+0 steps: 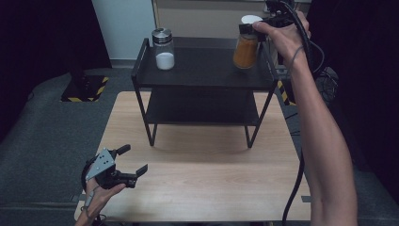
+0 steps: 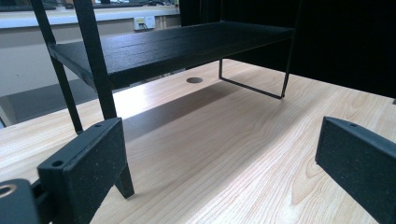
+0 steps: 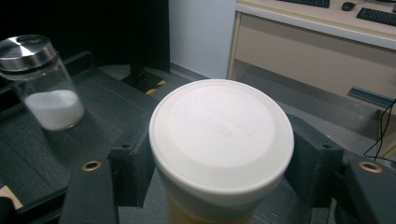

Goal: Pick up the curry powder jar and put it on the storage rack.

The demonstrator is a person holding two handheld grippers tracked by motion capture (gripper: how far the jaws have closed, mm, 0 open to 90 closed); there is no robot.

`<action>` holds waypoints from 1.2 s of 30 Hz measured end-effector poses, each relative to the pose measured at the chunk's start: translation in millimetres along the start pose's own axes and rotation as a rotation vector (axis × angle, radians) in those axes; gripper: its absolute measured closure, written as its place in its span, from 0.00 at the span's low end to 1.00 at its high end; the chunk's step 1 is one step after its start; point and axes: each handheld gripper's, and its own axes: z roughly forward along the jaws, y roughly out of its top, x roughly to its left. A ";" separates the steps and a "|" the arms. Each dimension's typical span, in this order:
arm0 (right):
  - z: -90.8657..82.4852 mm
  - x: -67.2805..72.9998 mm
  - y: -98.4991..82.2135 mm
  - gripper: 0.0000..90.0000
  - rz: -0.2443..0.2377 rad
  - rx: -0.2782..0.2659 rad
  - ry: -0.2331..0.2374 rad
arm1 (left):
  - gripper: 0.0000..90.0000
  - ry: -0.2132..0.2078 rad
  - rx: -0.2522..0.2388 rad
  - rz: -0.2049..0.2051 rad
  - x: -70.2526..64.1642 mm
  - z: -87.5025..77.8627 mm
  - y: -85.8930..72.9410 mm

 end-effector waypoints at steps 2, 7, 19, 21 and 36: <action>2.0 -1.2 -0.8 0.38 -0.002 0.007 -0.001 | 0.01 0.000 0.001 0.001 0.0 0.1 0.1; 6.4 -3.5 -1.8 0.38 0.002 0.019 0.002 | 0.01 -0.001 0.002 0.001 0.0 0.1 0.2; 9.5 -6.9 -12.5 0.26 0.031 -0.016 0.020 | 0.01 -0.002 0.000 0.005 -0.3 -0.4 0.4; 7.4 -3.8 -16.1 0.20 0.022 -0.034 0.014 | 0.01 -0.003 0.000 0.002 -0.1 -0.2 0.1; -53.7 2.7 -81.5 0.10 -0.050 -0.321 0.086 | 0.01 -0.007 0.011 0.011 -1.4 1.7 1.1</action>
